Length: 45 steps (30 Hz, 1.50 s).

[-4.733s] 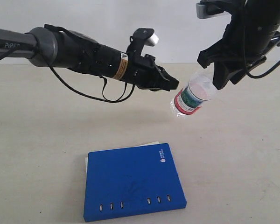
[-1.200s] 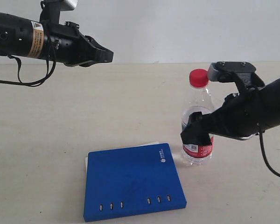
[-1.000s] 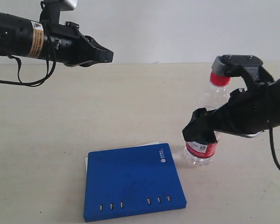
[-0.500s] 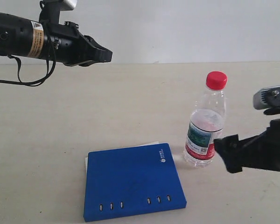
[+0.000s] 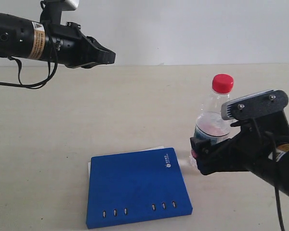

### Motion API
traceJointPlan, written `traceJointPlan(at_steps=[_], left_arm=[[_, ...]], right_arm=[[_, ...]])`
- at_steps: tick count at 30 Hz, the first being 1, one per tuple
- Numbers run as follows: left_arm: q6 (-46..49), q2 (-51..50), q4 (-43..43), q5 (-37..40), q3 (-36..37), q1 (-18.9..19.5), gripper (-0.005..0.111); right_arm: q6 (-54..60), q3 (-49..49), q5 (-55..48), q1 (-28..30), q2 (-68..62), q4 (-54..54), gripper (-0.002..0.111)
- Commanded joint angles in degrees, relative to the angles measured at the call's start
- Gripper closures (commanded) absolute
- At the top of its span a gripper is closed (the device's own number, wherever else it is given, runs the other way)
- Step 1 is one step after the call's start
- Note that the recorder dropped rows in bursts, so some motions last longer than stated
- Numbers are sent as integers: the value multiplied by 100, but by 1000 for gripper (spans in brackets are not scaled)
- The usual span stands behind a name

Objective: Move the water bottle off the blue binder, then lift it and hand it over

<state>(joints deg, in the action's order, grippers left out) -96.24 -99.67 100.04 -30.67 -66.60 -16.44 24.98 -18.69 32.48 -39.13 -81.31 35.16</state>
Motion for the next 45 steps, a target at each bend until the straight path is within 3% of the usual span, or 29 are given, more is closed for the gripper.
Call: traceJointPlan(at_steps=[1, 16, 27, 34, 41, 45], left_arm=[[30, 28, -10, 17, 18, -7, 102], [30, 28, -10, 51, 18, -7, 102], [30, 28, -10, 13, 18, -7, 102], [30, 28, -10, 13, 18, -7, 102], [55, 28, -10, 56, 18, -7, 102], [55, 28, -10, 56, 18, -7, 102]], right_arm=[[-49, -158, 217, -13, -486, -32, 3], [-652, -170, 566, -13, -792, -138, 3], [-581, -779, 288, -13, -1325, -138, 3], [145, -779, 541, -13, -1505, 602, 3], [-52, -779, 609, -13, -1532, 479, 3], [-62, -779, 648, -13, -1532, 526, 12]])
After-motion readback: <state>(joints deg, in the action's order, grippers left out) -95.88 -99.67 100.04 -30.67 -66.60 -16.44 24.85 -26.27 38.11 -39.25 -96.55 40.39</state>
